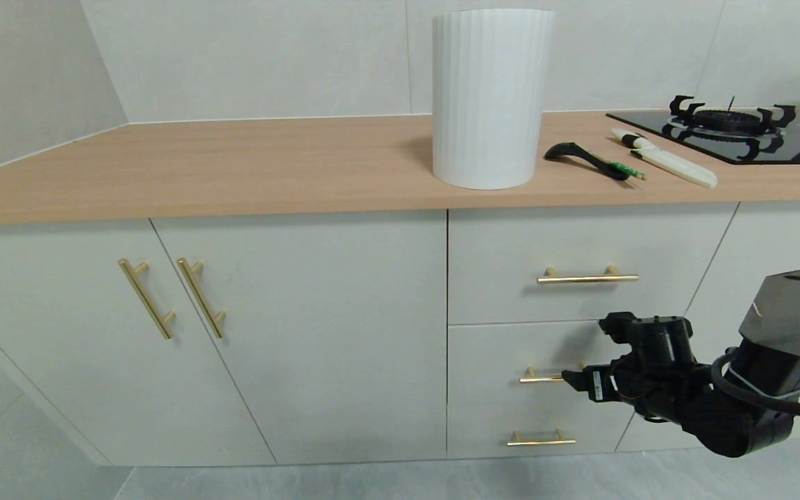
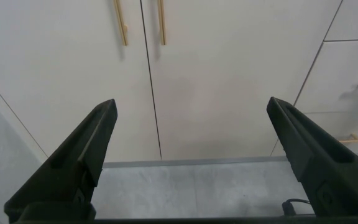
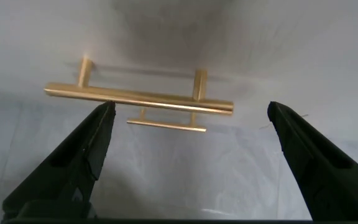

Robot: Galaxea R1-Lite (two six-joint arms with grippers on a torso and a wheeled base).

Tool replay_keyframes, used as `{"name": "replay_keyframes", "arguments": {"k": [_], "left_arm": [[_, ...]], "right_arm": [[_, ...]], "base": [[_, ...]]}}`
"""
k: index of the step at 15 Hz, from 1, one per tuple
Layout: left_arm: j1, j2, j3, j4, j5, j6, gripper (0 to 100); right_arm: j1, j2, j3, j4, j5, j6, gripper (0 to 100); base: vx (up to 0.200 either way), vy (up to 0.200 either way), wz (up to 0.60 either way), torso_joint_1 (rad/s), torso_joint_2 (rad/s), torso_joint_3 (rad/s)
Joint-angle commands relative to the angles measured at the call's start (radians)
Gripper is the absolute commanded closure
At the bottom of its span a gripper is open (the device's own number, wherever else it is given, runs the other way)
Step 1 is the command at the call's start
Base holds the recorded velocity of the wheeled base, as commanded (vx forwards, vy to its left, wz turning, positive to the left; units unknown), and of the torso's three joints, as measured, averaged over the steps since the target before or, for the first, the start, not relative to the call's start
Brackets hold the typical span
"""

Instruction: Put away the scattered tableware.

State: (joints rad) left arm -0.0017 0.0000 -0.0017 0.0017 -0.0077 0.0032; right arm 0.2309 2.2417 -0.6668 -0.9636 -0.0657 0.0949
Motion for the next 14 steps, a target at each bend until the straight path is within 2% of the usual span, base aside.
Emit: {"name": "replay_keyframes", "arguments": {"k": [1,5,9,14], "left_arm": [[0.000,0.000,0.002,0.000,0.000,0.000,0],[0.000,0.002,0.000,0.000,0.000,0.000,0],[0.000,0.002,0.000,0.000,0.000,0.000,0],[0.000,0.002,0.002,0.000,0.000,0.000,0]], "right_arm": [[0.010,0.033,-0.027,0.000,-0.011,0.020,0],[0.033,0.091,-0.102,-0.004,-0.105,0.095,0],[0.033,0.139,-0.111,-0.066,-0.112,0.092,0],[0.033,0.151,-0.105,-0.061,-0.129,0.088,0]], "base": [[0.000,0.000,0.00,0.000,0.00,0.000],[0.000,0.000,0.00,0.000,0.00,0.000],[0.000,0.000,0.00,0.000,0.00,0.000],[0.000,0.000,0.00,0.000,0.00,0.000]]}}
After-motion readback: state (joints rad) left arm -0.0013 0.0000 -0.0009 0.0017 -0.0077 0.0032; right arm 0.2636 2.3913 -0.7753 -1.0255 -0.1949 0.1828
